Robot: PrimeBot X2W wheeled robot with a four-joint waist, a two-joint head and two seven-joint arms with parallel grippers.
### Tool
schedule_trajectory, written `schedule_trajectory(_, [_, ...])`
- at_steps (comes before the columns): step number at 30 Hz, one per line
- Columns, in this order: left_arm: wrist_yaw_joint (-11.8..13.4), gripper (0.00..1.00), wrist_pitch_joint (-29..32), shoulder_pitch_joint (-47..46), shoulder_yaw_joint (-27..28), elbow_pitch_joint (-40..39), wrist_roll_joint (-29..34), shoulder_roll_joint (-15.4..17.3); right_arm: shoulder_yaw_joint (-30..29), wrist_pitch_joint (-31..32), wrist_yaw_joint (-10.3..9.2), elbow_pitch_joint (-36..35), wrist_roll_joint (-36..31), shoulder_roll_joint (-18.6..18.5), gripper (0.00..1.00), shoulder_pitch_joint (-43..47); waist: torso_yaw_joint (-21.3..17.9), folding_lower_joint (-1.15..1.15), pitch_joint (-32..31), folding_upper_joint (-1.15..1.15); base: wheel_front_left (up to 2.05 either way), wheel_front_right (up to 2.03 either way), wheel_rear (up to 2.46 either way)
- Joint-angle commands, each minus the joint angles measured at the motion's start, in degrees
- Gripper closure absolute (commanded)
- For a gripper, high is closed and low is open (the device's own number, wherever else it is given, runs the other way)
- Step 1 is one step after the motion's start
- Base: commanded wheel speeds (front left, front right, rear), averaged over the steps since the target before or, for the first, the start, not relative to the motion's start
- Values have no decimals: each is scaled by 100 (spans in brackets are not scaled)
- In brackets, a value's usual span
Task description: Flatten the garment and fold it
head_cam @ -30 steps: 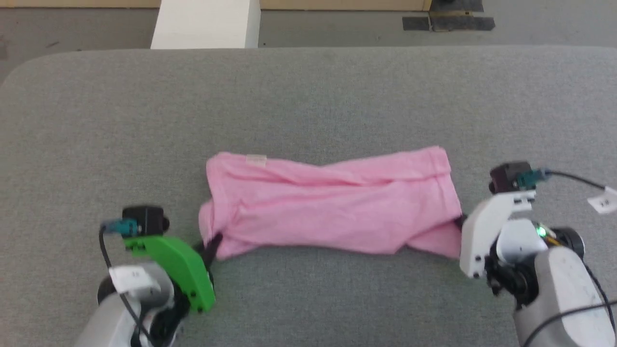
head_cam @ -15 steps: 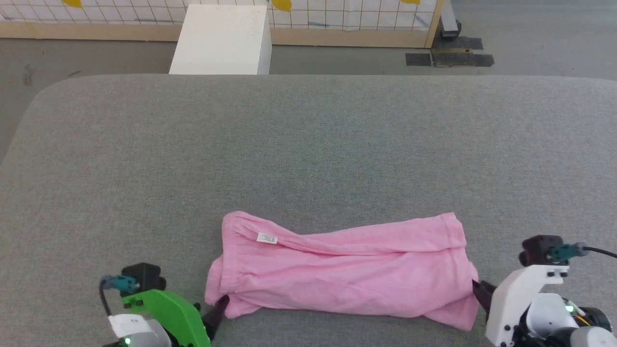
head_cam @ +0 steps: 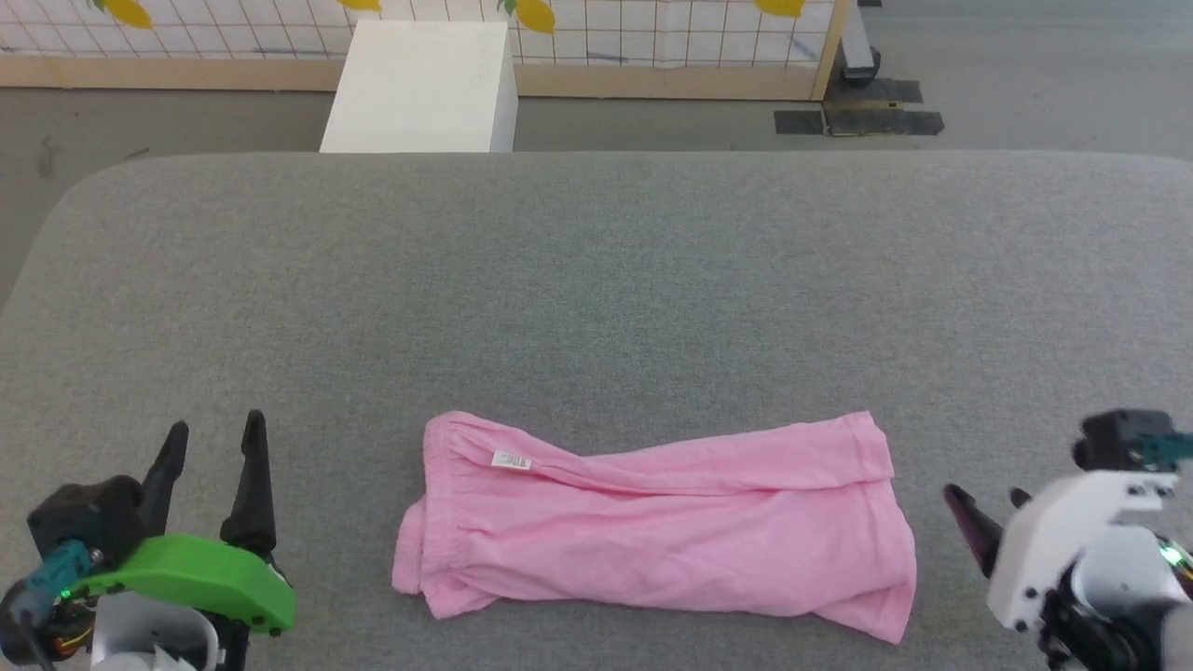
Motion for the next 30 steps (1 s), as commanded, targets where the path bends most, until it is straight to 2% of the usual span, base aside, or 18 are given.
schedule_trajectory(1, [-45, 0, -303, -105, -52, 71, 203, -7, 140, 111, -9, 104, -200, -10, 0, -205, -34, 0, 80, 0, 0, 0, 0])
schedule_trajectory(4, [-84, 0, -912, -233, -136, 240, 507, -120, 469, 325, -9, 519, -481, -55, 0, -551, -28, 0, 183, 0, 0, 0, 0])
schedule_trajectory(6, [-103, 0, -1064, -337, -178, 330, 624, -190, 682, 417, -9, 811, -646, -137, 0, -747, 6, 0, 259, 0, 0, 0, 0])
schedule_trajectory(10, [-184, 0, -1172, -508, -217, 491, 671, -306, 948, 480, -9, 1373, -883, -208, 0, -1023, 88, 0, 390, 0, 0, 0, 0])
schedule_trajectory(16, [-286, 0, -1225, -591, -218, 675, 636, -398, 1277, 511, -9, 2034, -831, -184, 0, -1110, 160, 0, 444, 0, 0, 0, 0])
schedule_trajectory(17, [-297, 0, -1230, -582, -205, 705, 613, -409, 1277, 516, -9, 2107, -793, -180, 56, -1113, 159, 0, 439, 0, 0, 0, 0])
schedule_trajectory(18, [-308, 0, -1233, -577, -197, 727, 604, -412, 1259, 502, -9, 2150, -761, -180, 89, -1118, 157, 0, 429, 0, 0, 0, 0])
schedule_trajectory(19, [-319, 0, -1238, -569, -190, 750, 595, -417, 1231, 484, -9, 2191, -721, -203, 100, -1124, 153, 0, 407, 0, 0, 0, 0])
schedule_trajectory(22, [-337, 0, -1246, -533, -180, 786, 572, -441, 951, 436, -9, 2228, -610, -313, 100, -1143, 140, 0, 350, 0, 0, 0, 0])
schedule_trajectory(30, [-352, 0, -1259, -503, -192, 750, 586, -464, -330, 494, -9, 2113, -865, -1043, 100, -1270, 90, 0, 301, 0, 0, 0, 0])
